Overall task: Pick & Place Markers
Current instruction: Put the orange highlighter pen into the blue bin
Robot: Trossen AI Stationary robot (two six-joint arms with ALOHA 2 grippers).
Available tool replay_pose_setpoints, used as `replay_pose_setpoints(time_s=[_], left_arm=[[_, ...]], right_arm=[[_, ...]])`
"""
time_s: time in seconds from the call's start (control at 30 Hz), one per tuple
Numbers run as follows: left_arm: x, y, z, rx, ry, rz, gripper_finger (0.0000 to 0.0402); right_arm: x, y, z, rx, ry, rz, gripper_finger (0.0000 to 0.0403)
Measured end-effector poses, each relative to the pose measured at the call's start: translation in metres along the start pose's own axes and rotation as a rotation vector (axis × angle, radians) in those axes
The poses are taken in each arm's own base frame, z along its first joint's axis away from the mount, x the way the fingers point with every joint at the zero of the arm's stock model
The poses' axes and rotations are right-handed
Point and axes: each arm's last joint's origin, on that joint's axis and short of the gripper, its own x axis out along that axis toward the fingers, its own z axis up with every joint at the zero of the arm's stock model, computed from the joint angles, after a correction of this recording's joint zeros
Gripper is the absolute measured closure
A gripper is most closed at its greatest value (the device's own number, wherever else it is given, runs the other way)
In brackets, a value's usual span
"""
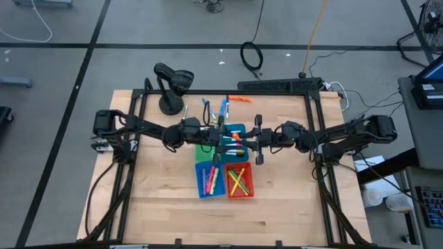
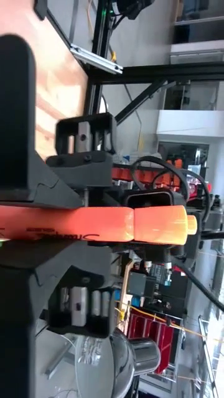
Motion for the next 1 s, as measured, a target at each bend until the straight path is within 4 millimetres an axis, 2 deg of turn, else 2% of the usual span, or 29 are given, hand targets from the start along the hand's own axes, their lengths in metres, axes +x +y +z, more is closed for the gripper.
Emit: replay_pose_setpoints(time_s=[0.23, 0.67, 0.77, 0.9, 1.0], left_arm=[[0.014, 0.001, -0.003, -0.042, -0.002, 0.002, 0.0240], [0.016, 0.000, 0.000, -0.031, -0.018, 0.017, 0.0243], [0.017, -0.001, 0.001, -0.009, -0.023, 0.042, 0.0270], [0.018, -0.008, 0.003, 0.040, -0.029, 0.044, 0.0343], [0.019, -0.013, 0.005, 0.051, -0.020, 0.072, 0.0342]], right_arm=[[0.000, 0.000, 0.001, 0.005, -0.008, -0.003, 0.0356], [0.000, 0.000, 0.001, 0.003, -0.009, -0.004, 0.0356], [0.000, 0.000, 0.001, 0.003, -0.010, -0.004, 0.0356], [0.000, 0.000, 0.001, -0.001, -0.004, 0.007, 0.0357], [0.000, 0.000, 0.000, -0.005, 0.001, 0.010, 0.0340]])
